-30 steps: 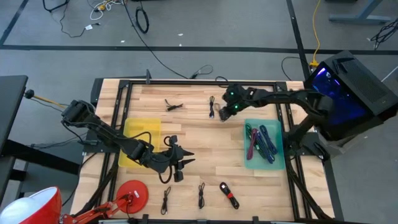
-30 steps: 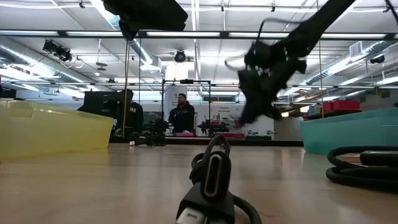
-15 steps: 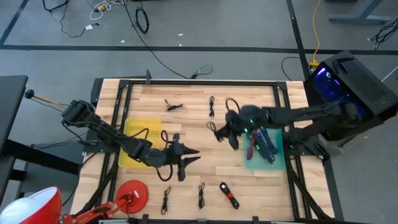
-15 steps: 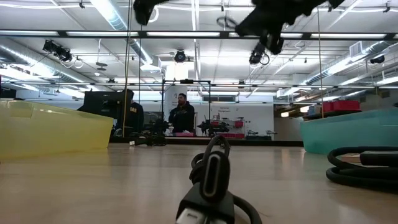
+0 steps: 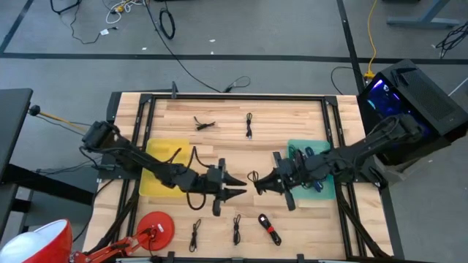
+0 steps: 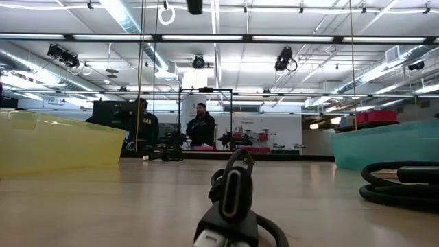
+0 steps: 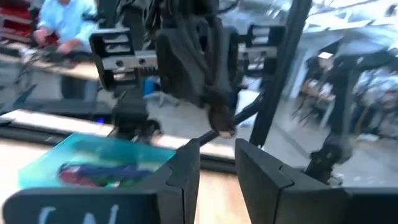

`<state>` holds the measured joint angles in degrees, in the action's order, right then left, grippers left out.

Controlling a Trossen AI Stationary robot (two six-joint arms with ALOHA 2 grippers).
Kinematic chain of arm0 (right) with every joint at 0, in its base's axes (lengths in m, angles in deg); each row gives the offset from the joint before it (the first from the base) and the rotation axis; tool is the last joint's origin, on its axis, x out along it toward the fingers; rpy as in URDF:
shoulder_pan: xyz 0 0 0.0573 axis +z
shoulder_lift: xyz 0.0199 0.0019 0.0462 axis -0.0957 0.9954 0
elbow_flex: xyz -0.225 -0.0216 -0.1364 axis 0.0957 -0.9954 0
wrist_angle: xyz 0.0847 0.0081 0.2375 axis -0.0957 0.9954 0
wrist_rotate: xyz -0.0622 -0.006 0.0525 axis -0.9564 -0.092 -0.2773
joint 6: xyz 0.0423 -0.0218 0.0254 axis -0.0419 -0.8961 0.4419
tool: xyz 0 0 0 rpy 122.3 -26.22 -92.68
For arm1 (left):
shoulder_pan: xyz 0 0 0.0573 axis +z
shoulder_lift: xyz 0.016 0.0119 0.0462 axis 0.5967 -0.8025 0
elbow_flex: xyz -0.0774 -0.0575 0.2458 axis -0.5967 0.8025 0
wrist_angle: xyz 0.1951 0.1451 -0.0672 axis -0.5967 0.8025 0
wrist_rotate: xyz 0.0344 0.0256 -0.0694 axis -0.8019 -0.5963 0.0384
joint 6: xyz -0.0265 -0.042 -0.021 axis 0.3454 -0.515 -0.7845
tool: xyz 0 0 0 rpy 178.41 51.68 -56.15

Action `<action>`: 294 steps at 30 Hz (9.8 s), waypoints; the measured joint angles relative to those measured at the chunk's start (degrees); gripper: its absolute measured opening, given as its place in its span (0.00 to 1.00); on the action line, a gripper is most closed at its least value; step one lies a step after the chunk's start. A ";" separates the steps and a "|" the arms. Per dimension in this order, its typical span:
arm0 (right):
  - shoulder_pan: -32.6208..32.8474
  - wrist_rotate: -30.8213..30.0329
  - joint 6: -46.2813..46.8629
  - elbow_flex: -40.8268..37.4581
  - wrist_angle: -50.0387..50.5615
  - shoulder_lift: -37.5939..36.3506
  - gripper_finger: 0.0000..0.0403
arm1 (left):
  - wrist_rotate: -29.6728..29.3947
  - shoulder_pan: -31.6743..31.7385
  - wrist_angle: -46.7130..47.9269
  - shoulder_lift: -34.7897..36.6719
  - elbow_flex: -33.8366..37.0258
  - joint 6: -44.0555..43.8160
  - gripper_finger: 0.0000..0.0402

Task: Pick & Place USB Port
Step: Put the black charger cable into the yellow bin

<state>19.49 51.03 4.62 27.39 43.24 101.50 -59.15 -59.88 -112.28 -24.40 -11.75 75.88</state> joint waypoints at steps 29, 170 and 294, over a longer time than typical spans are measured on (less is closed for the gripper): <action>-1.22 -0.77 -2.52 -0.07 -1.55 3.92 0.03 | 15.47 5.90 -18.75 -6.25 -0.23 -0.62 0.27; -34.67 2.39 9.53 -0.04 12.54 16.75 0.24 | -34.72 -14.04 65.80 10.82 1.95 -39.17 0.23; -0.75 -2.61 -4.14 0.09 -3.68 2.29 0.02 | -6.46 -4.63 4.19 10.88 1.99 11.49 0.23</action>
<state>18.74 48.42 0.49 27.48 39.56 103.78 -65.61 -64.51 -108.09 -13.52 -9.76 87.37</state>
